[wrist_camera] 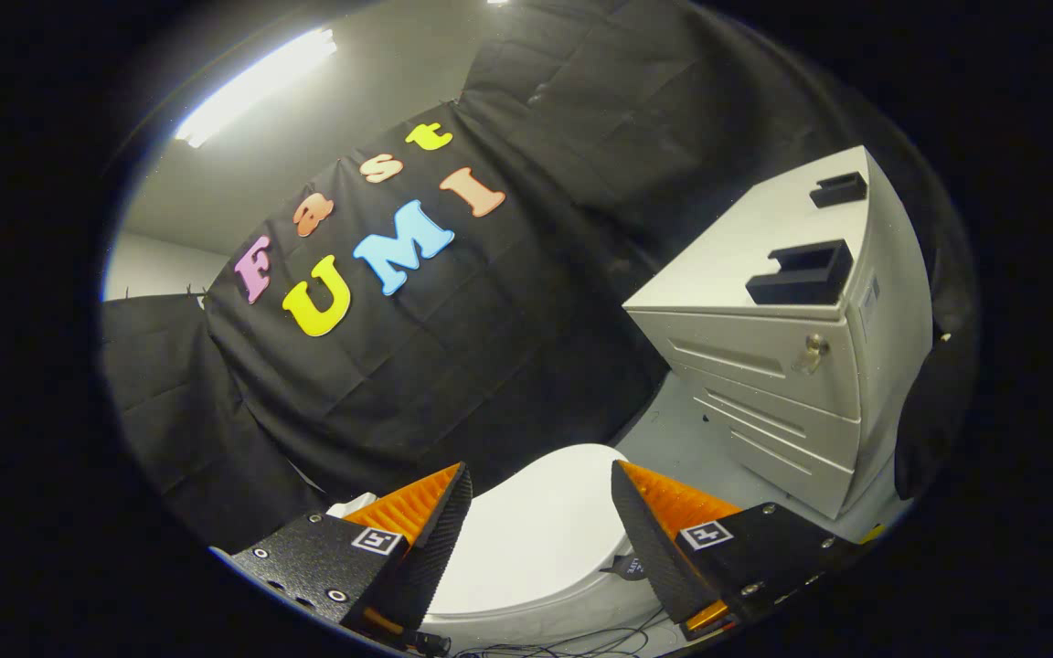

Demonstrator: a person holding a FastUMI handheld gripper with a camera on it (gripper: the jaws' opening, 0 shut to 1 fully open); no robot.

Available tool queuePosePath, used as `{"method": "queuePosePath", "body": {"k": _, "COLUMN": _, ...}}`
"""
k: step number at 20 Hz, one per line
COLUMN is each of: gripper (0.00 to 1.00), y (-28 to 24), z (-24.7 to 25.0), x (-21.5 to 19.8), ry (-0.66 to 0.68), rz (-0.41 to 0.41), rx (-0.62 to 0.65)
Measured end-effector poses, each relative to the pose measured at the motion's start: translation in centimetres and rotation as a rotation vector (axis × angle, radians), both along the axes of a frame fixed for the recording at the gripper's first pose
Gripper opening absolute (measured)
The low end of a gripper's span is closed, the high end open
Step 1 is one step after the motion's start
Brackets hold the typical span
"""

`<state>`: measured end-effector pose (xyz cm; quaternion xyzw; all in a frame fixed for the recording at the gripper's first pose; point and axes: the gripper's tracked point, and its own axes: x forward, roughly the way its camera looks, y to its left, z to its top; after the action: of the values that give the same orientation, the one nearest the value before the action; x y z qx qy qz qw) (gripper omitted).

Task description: Open the toilet lid.

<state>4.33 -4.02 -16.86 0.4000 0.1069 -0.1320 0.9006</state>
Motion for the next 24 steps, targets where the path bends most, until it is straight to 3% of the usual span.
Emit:
{"method": "queuePosePath", "body": {"k": 9, "gripper": 0.94, "y": 2.0, "z": -8.7, "x": -0.1, "ry": 0.133, "rz": -0.05, "rx": 0.251}}
{"method": "queuePosePath", "body": {"k": 13, "gripper": 0.94, "y": 3.1, "z": -10.3, "x": 1.3, "ry": 0.171, "rz": -0.038, "rx": 0.315}}
{"method": "queuePosePath", "body": {"k": 24, "gripper": 0.94, "y": 3.8, "z": -16.1, "x": -0.2, "ry": 0.215, "rz": -0.097, "rx": 0.513}}
